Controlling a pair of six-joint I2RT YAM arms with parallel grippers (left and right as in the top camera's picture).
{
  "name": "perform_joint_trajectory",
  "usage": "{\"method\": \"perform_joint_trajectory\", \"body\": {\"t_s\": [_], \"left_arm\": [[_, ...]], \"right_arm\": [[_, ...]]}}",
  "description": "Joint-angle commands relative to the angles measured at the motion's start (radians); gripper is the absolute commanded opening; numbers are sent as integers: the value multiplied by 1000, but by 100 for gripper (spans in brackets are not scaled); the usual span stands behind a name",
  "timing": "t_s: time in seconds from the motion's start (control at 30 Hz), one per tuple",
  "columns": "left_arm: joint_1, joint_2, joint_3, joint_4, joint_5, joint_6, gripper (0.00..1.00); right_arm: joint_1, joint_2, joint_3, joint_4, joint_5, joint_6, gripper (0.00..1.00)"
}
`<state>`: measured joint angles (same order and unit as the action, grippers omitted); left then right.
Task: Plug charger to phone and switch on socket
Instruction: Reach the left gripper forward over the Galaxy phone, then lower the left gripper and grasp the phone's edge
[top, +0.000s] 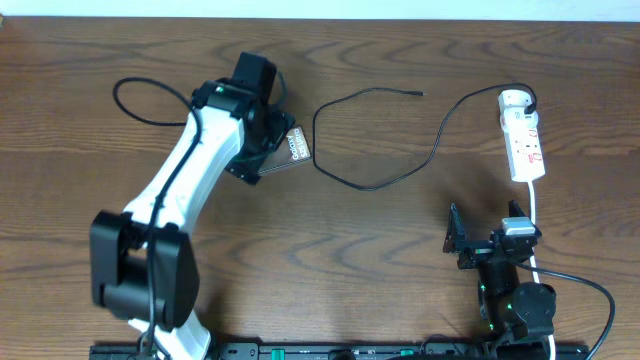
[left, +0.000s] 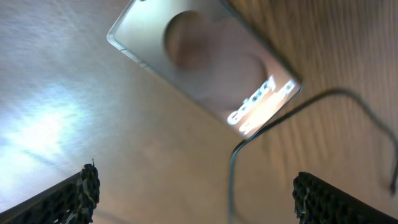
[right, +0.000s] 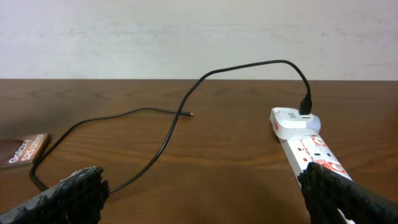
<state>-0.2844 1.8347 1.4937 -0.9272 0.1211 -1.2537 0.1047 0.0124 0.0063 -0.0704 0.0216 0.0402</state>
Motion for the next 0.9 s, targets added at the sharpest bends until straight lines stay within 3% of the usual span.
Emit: {"method": "perform_joint_trajectory", "body": {"t_s": [0.0,0.13,0.53,0.87], "left_arm": [[3,53,41,19,-35,-197,98],[16,82,41,80,-36,-323,98],[34,174,30,171,-12,-384,98],[42,188,1,193,-93,-430,98]], "right_arm": [[-6,-6,-1,-4,-2,-12,99],[-6,-6,-1,-4,-2,-12,99],[-6,-6,-1,-4,-2,-12,99],[-6,-6,-1,-4,-2,-12,99]]}}
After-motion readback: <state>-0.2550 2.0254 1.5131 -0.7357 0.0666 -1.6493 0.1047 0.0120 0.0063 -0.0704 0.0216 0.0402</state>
